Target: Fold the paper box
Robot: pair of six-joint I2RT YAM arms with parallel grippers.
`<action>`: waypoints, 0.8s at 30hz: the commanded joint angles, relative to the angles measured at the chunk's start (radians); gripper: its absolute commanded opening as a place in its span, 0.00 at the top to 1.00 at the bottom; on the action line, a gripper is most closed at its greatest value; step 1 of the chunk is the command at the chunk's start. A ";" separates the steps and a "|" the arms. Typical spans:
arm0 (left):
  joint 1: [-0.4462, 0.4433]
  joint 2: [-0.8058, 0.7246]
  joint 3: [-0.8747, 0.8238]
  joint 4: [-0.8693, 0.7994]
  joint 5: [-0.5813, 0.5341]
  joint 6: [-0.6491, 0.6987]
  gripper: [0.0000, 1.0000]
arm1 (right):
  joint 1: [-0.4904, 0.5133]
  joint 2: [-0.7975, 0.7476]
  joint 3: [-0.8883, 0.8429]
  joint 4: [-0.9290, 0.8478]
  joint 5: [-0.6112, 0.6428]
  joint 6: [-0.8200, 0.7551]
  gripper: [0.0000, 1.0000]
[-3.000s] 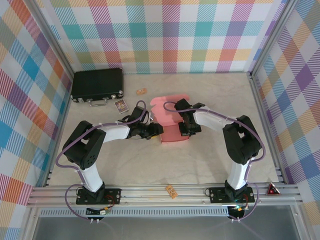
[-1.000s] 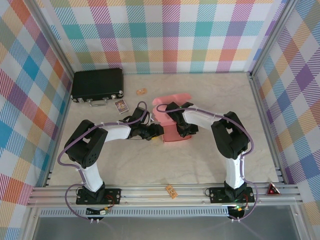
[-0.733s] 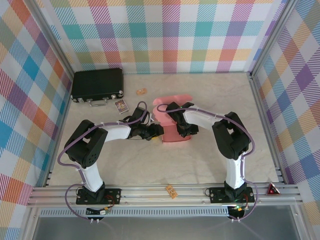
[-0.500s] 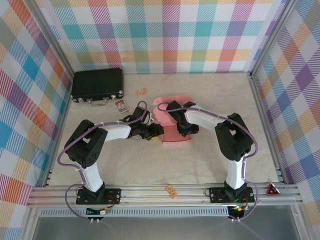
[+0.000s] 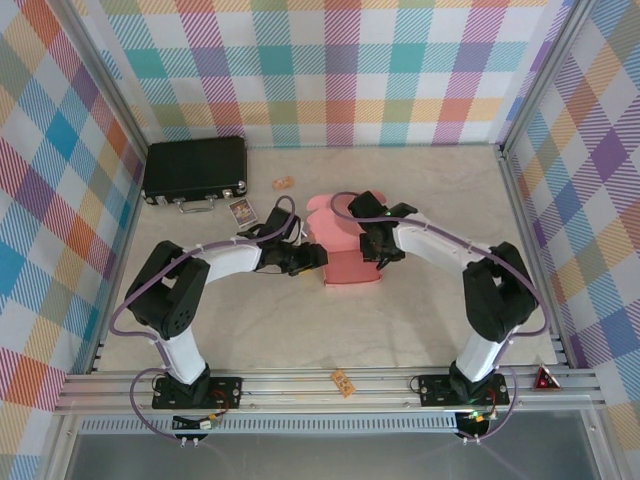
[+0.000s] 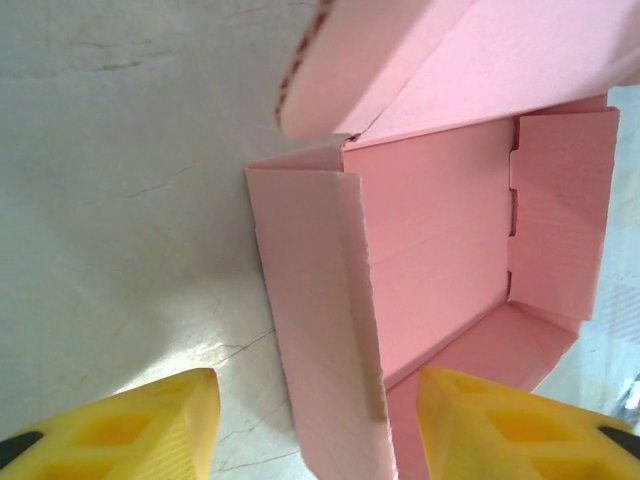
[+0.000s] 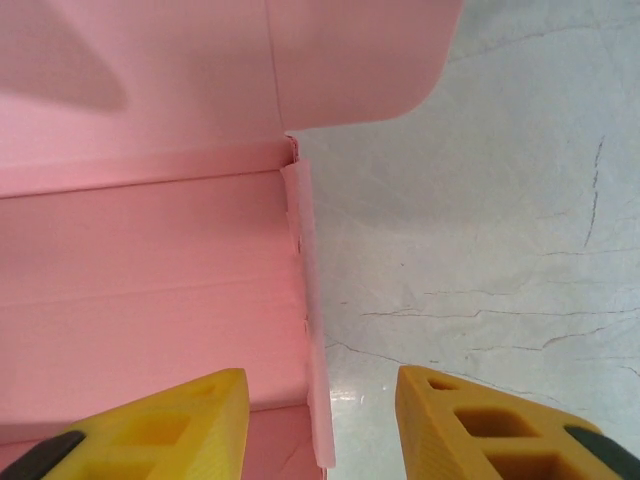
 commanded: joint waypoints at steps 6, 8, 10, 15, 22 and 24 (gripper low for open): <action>-0.008 -0.132 0.112 -0.252 -0.206 0.199 0.33 | -0.111 -0.141 -0.067 0.140 -0.193 -0.164 0.56; -0.008 -0.146 0.149 -0.307 -0.260 0.263 0.29 | -0.153 -0.165 -0.074 0.158 -0.254 -0.214 0.55; -0.007 -0.145 0.199 -0.363 -0.308 0.331 0.28 | -0.193 -0.185 -0.078 0.171 -0.320 -0.273 0.55; 0.015 -0.101 0.339 -0.475 -0.357 0.485 0.26 | -0.308 -0.185 -0.046 0.168 -0.496 -0.440 0.53; 0.057 0.000 0.497 -0.541 -0.285 0.619 0.30 | -0.379 -0.108 0.066 0.126 -0.609 -0.698 0.47; 0.070 0.028 0.530 -0.548 -0.254 0.648 0.31 | -0.401 -0.060 0.113 0.088 -0.673 -0.781 0.45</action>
